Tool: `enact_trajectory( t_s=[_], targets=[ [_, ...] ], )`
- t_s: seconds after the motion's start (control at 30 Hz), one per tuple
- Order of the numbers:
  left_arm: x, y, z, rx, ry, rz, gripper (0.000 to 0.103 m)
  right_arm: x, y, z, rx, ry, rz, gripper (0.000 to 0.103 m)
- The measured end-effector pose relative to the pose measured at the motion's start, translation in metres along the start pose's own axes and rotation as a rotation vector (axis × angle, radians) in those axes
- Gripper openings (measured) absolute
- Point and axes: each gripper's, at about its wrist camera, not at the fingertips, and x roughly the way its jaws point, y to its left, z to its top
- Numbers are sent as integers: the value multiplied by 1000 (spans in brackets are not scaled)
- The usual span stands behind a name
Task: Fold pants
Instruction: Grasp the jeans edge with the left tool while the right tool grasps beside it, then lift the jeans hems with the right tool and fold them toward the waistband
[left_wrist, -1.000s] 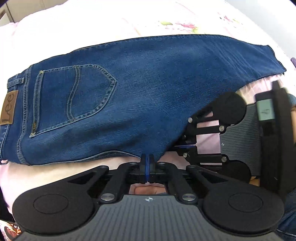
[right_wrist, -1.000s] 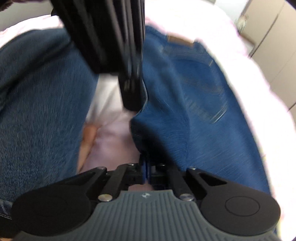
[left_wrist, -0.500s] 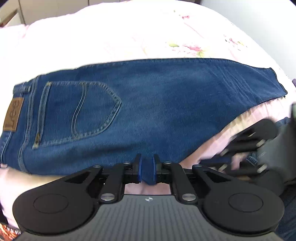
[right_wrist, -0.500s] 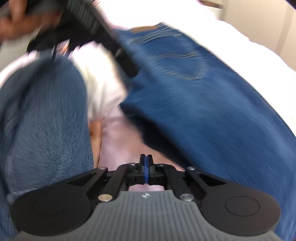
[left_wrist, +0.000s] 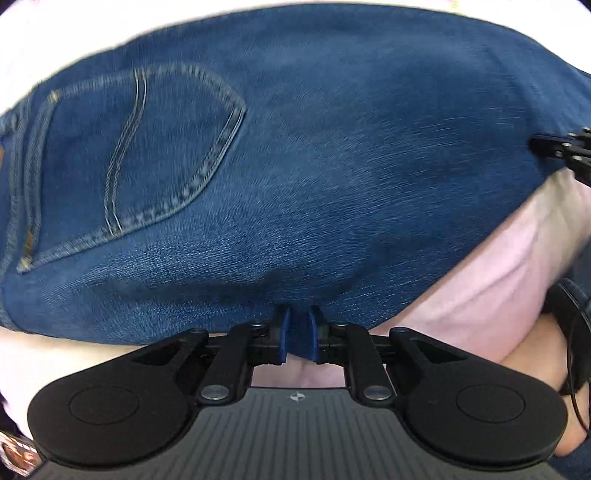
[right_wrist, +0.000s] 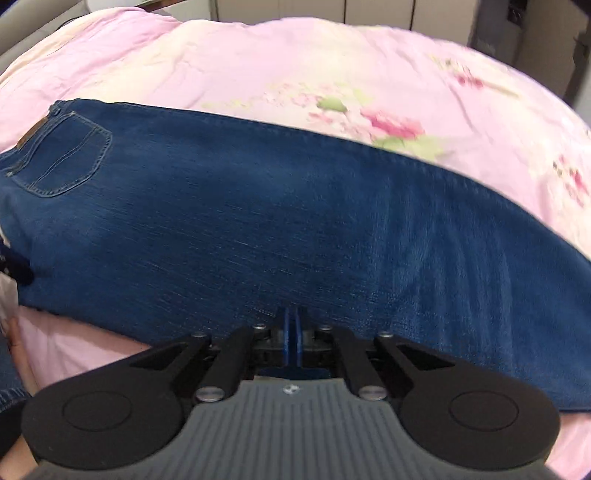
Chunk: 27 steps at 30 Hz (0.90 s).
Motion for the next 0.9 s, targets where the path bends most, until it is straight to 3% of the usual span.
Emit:
enact_trajectory(
  t_s=[0.1,0.23,0.27,0.3,0.33,0.43,0.67,0.9],
  targets=[
    [4,3,3,-42,23,2,18,7,2,2,-23,12,-22,0],
    [-15,-8,-4,7,5,62,20,2,-5,4,23,11,0,0],
    [-22,-12,-6,31,-22,75,20,-1,-11,3,58,11,10,9],
    [-31,-17,-9,54,-63,87,20,-5,-18,1,104,11,25,25],
    [-40,-20,-11,72,-107,91,20,-10,-23,1,155,8,47,32],
    [-59,-30,-9,93,-181,51,24,-37,-49,-2,270,-35,84,35],
    [-78,-83,26,169,-351,-6,24,-97,-159,-30,505,-113,-58,47],
    [-68,-134,78,188,-398,-97,24,-128,-296,-109,910,-160,-168,53]
  ],
)
